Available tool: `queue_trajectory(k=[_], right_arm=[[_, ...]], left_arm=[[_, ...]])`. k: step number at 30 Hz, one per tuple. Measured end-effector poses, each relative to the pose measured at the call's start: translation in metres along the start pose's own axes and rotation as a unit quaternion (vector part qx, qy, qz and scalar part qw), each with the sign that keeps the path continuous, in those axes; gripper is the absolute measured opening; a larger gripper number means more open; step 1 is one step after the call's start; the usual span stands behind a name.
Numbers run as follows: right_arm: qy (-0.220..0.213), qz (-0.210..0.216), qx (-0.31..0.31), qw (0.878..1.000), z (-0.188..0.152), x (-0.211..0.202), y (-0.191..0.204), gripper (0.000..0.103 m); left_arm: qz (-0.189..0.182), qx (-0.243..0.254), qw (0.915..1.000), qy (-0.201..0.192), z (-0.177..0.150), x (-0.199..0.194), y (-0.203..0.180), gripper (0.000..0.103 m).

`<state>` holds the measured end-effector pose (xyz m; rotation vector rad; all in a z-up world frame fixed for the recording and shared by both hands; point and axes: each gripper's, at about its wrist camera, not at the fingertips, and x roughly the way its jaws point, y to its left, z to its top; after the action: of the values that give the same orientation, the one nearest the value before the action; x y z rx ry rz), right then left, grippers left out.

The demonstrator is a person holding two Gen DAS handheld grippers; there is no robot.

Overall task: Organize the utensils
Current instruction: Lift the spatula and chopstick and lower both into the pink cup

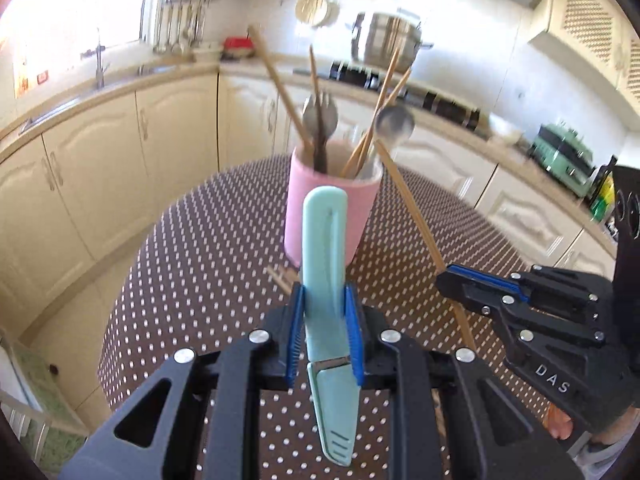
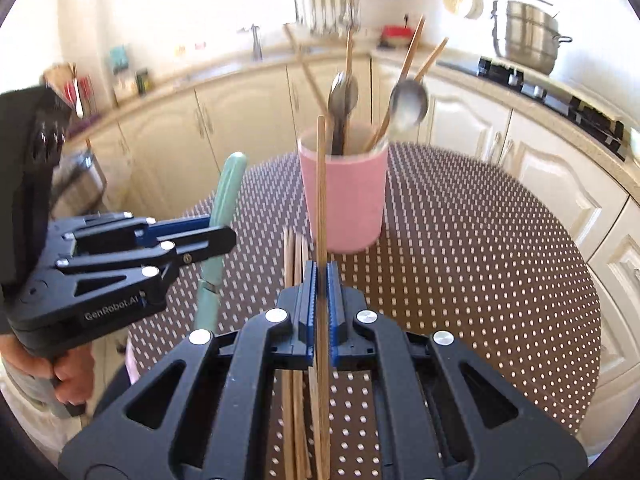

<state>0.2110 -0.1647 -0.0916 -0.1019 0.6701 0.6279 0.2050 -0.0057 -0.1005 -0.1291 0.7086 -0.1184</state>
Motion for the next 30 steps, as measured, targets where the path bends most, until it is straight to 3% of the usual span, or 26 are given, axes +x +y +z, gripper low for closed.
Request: queue_trajectory(k=[8, 19, 30], right_arm=[[-0.107, 0.005, 0.019, 0.994, 0.02, -0.008, -0.005, 0.005], [-0.213, 0.001, 0.045, 0.976, 0.056, 0.006, -0.019, 0.006], [-0.294, -0.005, 0.066, 0.953, 0.103, 0.01, -0.034, 0.006]], left_arm=[[-0.004, -0.001, 0.9985, -0.054, 0.019, -0.004, -0.006, 0.019], [-0.002, -0.003, 0.9937, -0.112, 0.069, -0.01, -0.006, 0.02], [0.006, 0.001, 0.9785, -0.206, 0.12, -0.023, -0.013, 0.02]])
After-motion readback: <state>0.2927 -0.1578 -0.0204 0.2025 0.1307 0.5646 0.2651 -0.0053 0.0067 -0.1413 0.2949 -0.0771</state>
